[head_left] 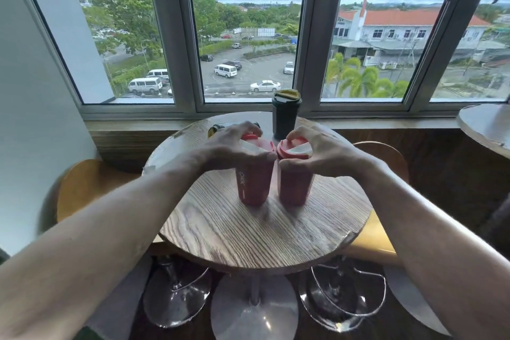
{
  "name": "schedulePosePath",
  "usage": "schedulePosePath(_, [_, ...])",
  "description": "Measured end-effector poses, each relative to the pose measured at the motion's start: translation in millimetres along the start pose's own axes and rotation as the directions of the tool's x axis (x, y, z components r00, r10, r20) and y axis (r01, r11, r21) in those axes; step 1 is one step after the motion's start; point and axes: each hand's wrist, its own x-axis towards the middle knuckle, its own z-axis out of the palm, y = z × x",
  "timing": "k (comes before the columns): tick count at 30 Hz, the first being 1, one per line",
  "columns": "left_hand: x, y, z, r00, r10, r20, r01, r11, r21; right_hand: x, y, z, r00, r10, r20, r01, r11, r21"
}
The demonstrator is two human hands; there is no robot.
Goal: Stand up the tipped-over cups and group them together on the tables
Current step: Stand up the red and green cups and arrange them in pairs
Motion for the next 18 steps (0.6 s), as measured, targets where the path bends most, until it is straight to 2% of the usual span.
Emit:
schedulePosePath(3, [12, 5, -14, 0.999, -0.024, -0.044, 0.020, 0.996, -0.092, 17, 7, -10, 0.998, 0.027, -0.048, -0.024, 0.998, 0.065])
schedulePosePath(5, [27, 3, -23, 0.995, -0.058, -0.084, 0.052, 0.996, -0.079, 38, 15, -17, 0.996, 0.041, -0.082, -0.031, 0.992, 0.122])
schedulePosePath(11, [80, -19, -32, 0.959, -0.176, -0.224, 0.202, 0.974, 0.101, 115, 44, -25, 0.993, 0.076, -0.087, -0.079, 0.996, -0.033])
schedulePosePath(18, [114, -50, -36, 0.915, -0.354, -0.192, 0.398, 0.871, 0.290, 179, 63, -28, 0.989, 0.064, -0.132, -0.084, 0.985, -0.151])
